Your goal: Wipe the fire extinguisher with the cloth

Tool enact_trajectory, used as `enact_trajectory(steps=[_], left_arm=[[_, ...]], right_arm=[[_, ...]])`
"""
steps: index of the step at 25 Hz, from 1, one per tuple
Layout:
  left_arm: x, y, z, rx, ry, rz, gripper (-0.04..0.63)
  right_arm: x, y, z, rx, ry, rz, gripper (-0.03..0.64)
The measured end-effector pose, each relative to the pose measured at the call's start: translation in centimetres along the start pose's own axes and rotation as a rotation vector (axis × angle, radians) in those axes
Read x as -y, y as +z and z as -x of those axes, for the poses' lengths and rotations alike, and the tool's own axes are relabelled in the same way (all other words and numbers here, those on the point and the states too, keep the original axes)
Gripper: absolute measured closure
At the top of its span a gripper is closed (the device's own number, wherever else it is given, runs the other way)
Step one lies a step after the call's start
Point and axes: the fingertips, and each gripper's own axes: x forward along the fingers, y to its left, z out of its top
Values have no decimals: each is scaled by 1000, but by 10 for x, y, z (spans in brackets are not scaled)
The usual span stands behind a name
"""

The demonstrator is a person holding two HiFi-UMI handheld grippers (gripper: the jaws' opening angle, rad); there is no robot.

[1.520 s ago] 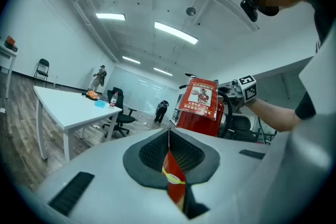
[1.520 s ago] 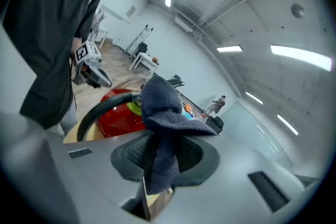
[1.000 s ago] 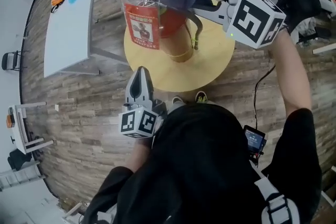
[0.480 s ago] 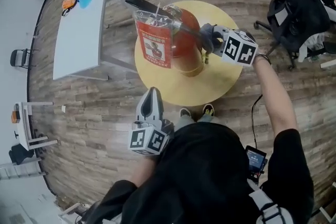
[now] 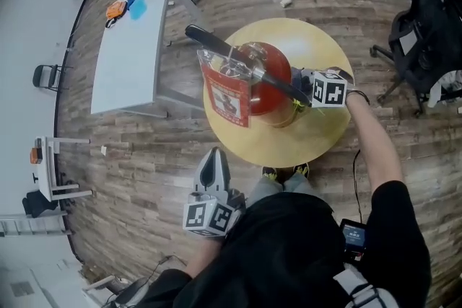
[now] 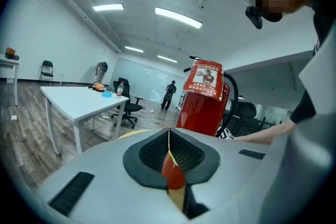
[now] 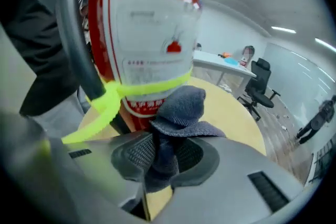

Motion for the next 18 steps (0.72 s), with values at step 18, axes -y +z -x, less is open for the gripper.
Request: enact_trajectory(steps=[18], left_arm=[[14,0,-13,1,-42,-21,571]], right_arm=[[24,126,134,200,-325,494,529]])
